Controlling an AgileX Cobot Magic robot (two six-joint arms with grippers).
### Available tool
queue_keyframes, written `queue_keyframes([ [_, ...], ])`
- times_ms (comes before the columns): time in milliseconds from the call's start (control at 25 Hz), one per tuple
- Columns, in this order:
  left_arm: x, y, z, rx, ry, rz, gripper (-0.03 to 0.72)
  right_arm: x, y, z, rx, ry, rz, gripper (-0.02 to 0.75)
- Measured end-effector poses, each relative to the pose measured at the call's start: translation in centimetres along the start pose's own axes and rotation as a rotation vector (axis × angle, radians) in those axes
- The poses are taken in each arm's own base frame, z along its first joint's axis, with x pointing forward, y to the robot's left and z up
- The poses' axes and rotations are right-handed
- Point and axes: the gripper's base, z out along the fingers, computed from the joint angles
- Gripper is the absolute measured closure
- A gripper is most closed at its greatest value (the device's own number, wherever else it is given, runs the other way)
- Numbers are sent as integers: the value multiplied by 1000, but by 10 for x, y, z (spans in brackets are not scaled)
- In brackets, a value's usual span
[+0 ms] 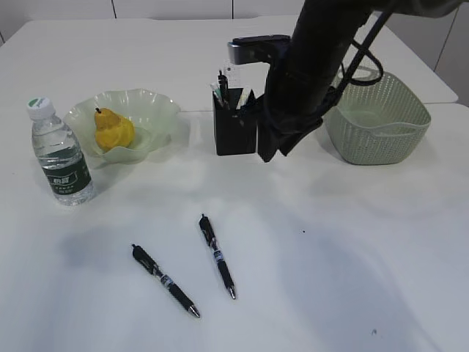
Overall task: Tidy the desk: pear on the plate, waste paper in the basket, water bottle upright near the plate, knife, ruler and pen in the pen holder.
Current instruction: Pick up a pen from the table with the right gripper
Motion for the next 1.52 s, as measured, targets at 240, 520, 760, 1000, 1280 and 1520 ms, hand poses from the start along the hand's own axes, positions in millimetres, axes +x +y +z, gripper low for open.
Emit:
queue_keyframes([
  [240,0,0,0,0,0,0,348,9,-2,-2,98,29,109,442],
  [520,0,0,0,0,2,0,348,17,38,19,83,98,91,442],
  [760,0,0,0,0,2,0,348,22,59,28,80,127,119,442],
  [1000,0,0,0,0,2,0,348,23,73,29,18,132,164,442],
  [1280,1,0,0,-1,6,0,348,21,82,31,-1,114,179,442],
  [1520,1,0,0,-1,7,0,348,17,84,34,0,74,213,402],
])
